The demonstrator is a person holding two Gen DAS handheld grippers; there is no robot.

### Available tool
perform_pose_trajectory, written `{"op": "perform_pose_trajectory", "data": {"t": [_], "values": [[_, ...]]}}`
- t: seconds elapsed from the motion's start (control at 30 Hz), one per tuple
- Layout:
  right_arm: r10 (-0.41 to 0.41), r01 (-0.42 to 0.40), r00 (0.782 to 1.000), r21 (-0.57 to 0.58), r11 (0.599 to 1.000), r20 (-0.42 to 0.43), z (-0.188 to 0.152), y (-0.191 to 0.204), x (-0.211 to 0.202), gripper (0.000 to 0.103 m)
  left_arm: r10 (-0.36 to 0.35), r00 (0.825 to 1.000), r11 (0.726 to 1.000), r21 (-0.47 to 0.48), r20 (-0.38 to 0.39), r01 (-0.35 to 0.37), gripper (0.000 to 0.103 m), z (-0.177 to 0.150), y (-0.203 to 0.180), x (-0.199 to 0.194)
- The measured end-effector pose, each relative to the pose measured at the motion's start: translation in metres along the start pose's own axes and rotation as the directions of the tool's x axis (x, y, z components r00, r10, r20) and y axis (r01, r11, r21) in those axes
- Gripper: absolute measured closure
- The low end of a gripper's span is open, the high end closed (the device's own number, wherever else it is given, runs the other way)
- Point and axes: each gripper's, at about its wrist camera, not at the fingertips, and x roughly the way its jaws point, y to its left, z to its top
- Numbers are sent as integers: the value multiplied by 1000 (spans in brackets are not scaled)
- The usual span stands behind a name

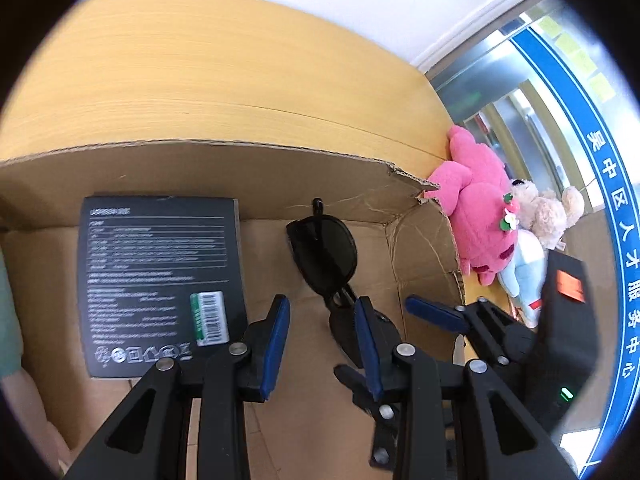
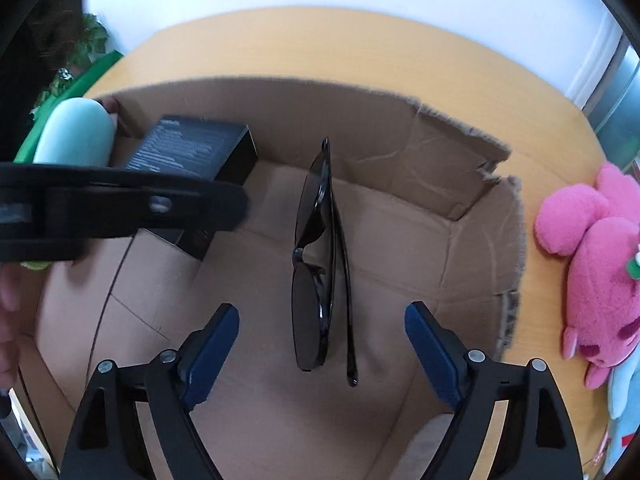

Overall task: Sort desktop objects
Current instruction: 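Lower the sunglasses onto the box floor and open both tools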

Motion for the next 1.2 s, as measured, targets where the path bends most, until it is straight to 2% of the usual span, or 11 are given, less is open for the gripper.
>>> {"op": "perform_pose_trajectory", "data": {"t": [0.13,0.2,0.3,0.37,0.43,0.57,0.73,0.93,1.03,1.1,1.2], "values": [[-103,103,995,-46,994,-13,-1,9,13,31,-2,1000,1000,-14,14,3,71,-5,12,-9],[-168,168,986,-88,982,0,-3,16,14,52,-7,1000,1000,-20,13,7,71,-8,18,-11],[-203,202,979,-93,975,1,-4,16,13,65,-19,1000,999,-27,12,19,71,-10,22,-13],[-218,216,976,-102,971,-7,-7,18,13,66,-28,999,999,-28,16,28,71,-11,24,-15],[-209,208,978,-97,973,-6,-8,18,7,80,-36,999,999,-30,21,36,71,-11,25,-17],[-229,229,973,-131,965,11,-5,36,2,82,-52,998,998,-29,27,52,71,-15,26,-21],[-152,148,986,-66,987,-72,0,30,20,77,-54,998,998,-34,30,55,71,-23,32,-27],[-71,71,997,15,997,-26,-1,26,16,80,-46,998,998,-52,37,48,71,-30,42,-33],[46,-46,999,116,992,5,-1,20,14,80,-42,999,998,-48,35,43,71,-33,44,-36],[173,-177,984,225,958,38,-1,8,15,80,-39,999,998,-49,35,40,71,-36,45,-38],[328,-346,938,377,860,114,-8,-12,19,82,-35,999,998,-57,39,37,71,-38,48,-41]]}}
